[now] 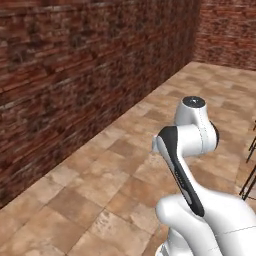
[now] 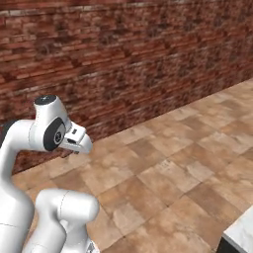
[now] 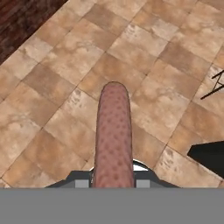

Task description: Move the hot dog bun to the plate on the dining table and place the condiment next to that plate. Then navigate to the fridge and take the sausage and place it on the plate as well.

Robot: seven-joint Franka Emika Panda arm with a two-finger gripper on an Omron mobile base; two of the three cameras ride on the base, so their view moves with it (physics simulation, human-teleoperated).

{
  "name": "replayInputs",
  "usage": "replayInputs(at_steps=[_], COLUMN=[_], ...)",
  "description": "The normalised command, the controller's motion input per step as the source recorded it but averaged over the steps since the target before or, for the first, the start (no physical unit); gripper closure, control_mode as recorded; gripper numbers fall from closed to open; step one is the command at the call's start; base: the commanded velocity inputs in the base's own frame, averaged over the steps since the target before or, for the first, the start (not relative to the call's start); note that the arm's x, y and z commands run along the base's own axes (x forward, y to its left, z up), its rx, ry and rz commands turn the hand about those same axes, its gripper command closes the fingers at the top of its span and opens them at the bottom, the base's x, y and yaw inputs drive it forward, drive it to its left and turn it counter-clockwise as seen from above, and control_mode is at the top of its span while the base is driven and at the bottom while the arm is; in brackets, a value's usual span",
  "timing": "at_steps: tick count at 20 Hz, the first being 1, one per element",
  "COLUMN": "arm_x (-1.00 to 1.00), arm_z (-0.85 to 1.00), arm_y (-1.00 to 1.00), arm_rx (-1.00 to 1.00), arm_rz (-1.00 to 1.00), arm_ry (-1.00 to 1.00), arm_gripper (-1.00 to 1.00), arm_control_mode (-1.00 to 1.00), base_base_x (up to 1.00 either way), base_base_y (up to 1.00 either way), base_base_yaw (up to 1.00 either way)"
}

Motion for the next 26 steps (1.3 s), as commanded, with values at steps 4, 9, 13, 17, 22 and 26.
replayInputs(at_steps=[4, 9, 13, 17, 22, 26], arm_x=[0.00, 0.00, 0.00, 0.00, 0.00, 0.00], arm_z=[0.00, 0.00, 0.00, 0.00, 0.00, 0.00], arm_y=[0.00, 0.00, 0.00, 0.00, 0.00, 0.00], arm_rx=[0.00, 0.00, 0.00, 0.00, 0.00, 0.00], arm_rz=[0.00, 0.00, 0.00, 0.00, 0.00, 0.00], arm_ry=[0.00, 0.00, 0.00, 0.00, 0.00, 0.00], arm_gripper=[1.00, 1.00, 1.00, 1.00, 1.00, 1.00], arm_control_mode=[1.00, 1.00, 1.00, 1.00, 1.00, 1.00], base_base_x=[0.97, 1.00, 1.00, 1.00, 1.00, 1.00], base_base_y=[0.49, 0.40, 0.39, 0.36, 0.36, 0.50], base_base_yaw=[-0.58, -0.52, -0.50, -0.49, -0.49, -0.46])
